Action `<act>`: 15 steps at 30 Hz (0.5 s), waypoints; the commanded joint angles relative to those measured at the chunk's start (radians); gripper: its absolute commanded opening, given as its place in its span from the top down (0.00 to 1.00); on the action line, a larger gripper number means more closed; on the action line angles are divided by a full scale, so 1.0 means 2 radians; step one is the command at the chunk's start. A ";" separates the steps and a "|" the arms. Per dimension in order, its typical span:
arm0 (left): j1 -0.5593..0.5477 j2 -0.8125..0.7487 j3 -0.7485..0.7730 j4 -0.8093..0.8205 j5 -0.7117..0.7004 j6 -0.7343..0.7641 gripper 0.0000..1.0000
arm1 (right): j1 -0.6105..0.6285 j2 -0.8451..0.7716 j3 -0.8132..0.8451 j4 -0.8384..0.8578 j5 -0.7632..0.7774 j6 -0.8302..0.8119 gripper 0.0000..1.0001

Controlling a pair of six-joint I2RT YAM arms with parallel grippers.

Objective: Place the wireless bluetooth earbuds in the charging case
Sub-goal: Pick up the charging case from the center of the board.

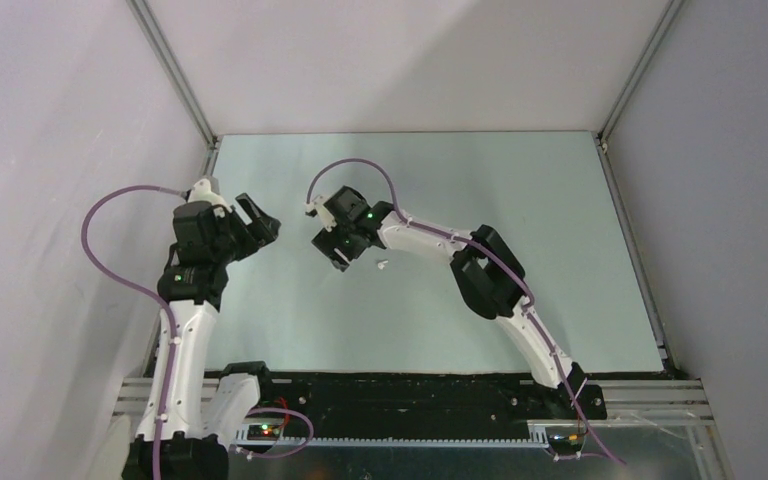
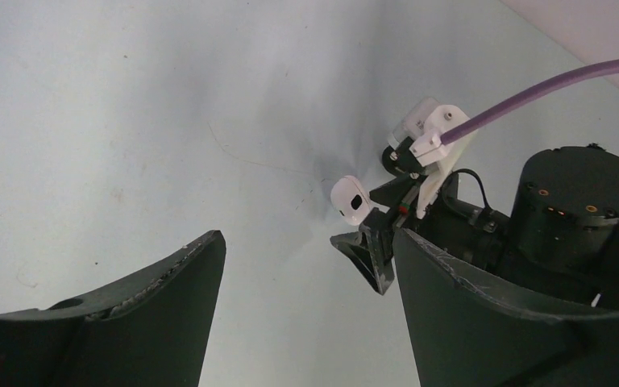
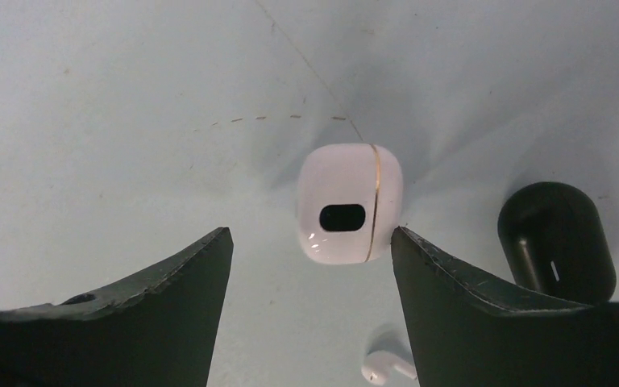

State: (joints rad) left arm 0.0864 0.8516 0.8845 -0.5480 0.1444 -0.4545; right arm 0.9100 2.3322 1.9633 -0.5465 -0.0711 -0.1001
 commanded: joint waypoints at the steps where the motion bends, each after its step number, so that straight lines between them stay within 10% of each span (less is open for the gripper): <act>1: 0.002 0.006 0.019 0.004 0.008 -0.002 0.18 | -0.001 0.019 0.026 0.021 0.016 0.010 0.24; 15: 0.004 0.020 0.016 0.017 0.017 -0.009 0.19 | -0.006 0.030 0.017 0.037 0.003 -0.026 0.30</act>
State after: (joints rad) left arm 0.0875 0.8951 0.8845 -0.5449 0.1619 -0.4561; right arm 0.9031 2.3798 1.9736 -0.5228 -0.0494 -0.1036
